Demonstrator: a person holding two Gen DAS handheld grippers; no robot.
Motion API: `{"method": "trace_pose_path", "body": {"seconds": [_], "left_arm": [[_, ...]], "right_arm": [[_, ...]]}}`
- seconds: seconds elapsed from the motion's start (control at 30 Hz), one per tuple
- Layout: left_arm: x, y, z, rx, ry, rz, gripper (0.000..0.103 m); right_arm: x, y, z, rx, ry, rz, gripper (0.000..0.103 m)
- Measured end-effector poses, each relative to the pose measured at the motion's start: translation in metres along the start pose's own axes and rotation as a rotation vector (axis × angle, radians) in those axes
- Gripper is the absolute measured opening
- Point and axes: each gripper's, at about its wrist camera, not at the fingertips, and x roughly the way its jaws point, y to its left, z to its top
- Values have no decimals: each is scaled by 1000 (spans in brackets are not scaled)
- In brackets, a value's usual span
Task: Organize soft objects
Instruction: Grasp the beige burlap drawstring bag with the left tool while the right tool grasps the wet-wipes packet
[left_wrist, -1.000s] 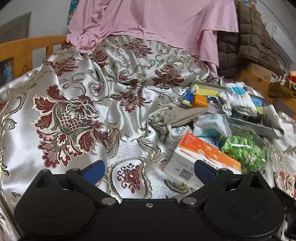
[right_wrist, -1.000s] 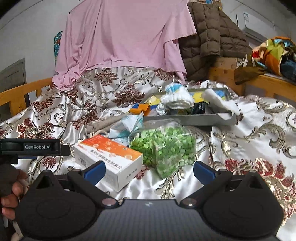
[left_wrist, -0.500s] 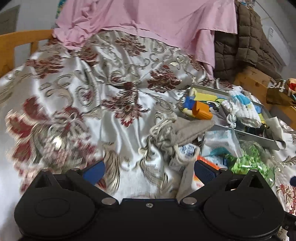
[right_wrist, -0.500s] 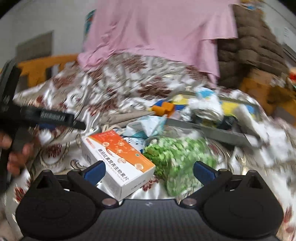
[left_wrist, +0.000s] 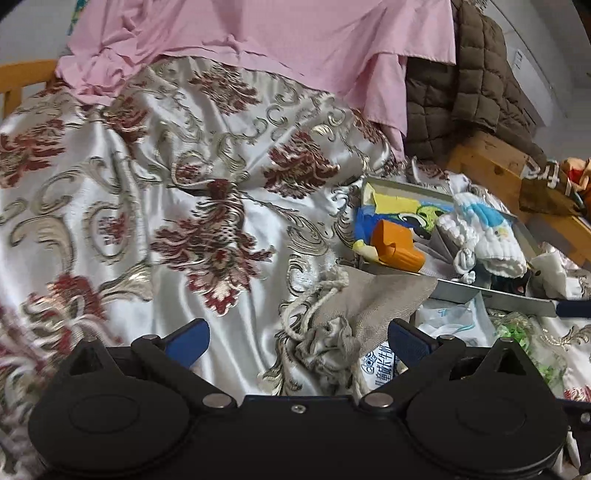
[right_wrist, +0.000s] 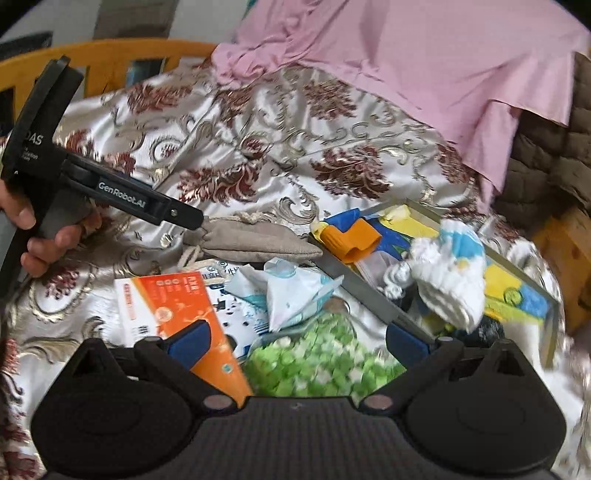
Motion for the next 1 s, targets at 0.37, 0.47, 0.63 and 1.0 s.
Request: {"method": "trace_pose_path", "body": {"seconds": [0.37, 0.47, 0.63, 1.0], "left_arm": [[34, -3, 0, 15, -32, -114, 102], [40, -1, 1, 12, -20, -177, 101], [49, 2, 0, 9, 23, -238, 96], [59, 9, -9, -2, 62, -245, 86]], "right_arm": [[45, -3, 31, -179, 99, 52, 103], [56, -4, 37, -196, 122, 68, 103], [74, -1, 42, -257, 152, 65, 103], [96, 0, 45, -288, 205, 146, 101]]}}
